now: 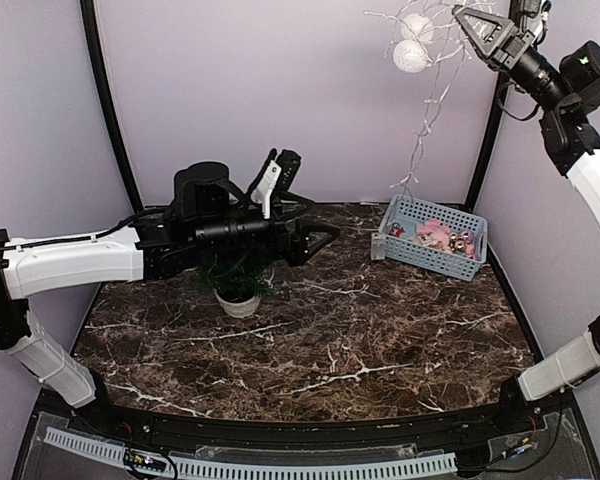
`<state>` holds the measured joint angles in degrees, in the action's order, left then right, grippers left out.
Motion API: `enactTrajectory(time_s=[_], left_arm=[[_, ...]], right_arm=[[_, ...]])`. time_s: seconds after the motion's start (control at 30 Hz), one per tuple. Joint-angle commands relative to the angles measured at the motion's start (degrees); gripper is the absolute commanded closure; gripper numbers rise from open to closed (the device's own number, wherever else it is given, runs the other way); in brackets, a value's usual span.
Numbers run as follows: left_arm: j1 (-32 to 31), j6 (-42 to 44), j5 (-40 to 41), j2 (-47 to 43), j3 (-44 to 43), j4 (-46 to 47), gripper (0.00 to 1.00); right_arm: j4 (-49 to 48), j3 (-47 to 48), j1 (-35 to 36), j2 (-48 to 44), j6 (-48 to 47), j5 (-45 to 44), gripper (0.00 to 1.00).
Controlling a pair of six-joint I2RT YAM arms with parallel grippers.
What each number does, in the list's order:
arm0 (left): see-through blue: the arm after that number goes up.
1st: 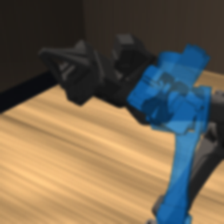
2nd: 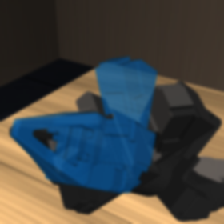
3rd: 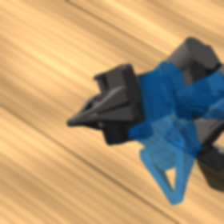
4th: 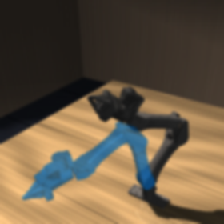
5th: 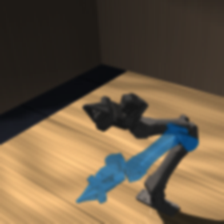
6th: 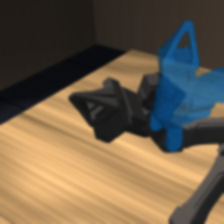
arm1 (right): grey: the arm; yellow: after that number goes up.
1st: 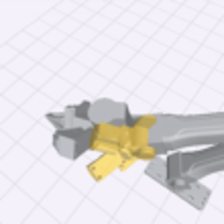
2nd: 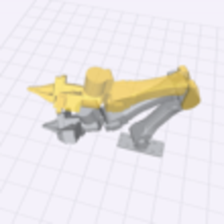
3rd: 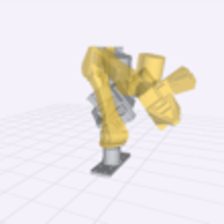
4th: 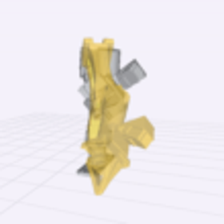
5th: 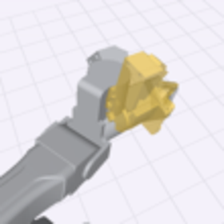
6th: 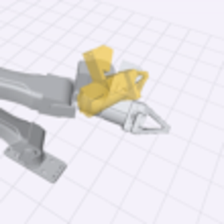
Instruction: Decorate the small christmas tree
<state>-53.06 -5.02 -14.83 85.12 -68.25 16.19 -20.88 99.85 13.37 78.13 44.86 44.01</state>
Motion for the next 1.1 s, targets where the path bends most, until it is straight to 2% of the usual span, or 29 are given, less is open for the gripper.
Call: enactTrajectory(time_s=[0.0,0.13,0.17,0.2,0.23,0.37,0.6,0.73,0.87,1.07], left_arm=[[-0.3,-0.6,-1.8,1.5,-2.0,5.9,0.01],[-0.3,-1.6,-2.9,4.1,-2.3,7.4,0.01],[-0.3,-2.1,-3.3,4.6,-2.4,8.1,0.04],[-0.3,-2.4,-4.0,5.7,-2.8,8.2,0.08],[-0.3,-2.8,-4.5,6.2,-3.1,8.3,0.17],[-0.5,-4.2,-8.5,9.9,-5.0,9.5,0.36],[-2.8,-1.2,-15.7,14.6,-8.6,11.3,0.38],[-4.2,0.5,-16.8,17.3,-10.3,12.1,0.38],[-4.4,1.7,-14.6,20.5,-12.7,11.3,0.38],[-4.4,4.6,-6.8,24.1,-17.3,5.8,0.38]], right_arm=[[-8.5,1.3,0.6,0.2,4.9,2.4,1.0],[-10.4,0.3,0.8,0.4,6.8,3.3,1.0],[-11.3,-0.2,0.9,0.3,7.4,3.6,1.0],[-12.3,-0.7,1.0,0.2,8.1,4.0,1.0],[-13.5,-1.2,1.1,0.2,9.4,4.5,1.0],[-17.1,-2.4,1.9,0.3,12.3,6.6,1.0],[-17.8,-3.2,3.2,-0.7,12.5,7.7,1.0],[-17.8,-3.7,3.4,-1.4,11.9,7.7,1.0],[-18.7,-4.3,3.7,-1.7,11.8,7.8,1.0],[-19.2,-5.2,3.9,-2.7,10.6,7.8,1.0]])
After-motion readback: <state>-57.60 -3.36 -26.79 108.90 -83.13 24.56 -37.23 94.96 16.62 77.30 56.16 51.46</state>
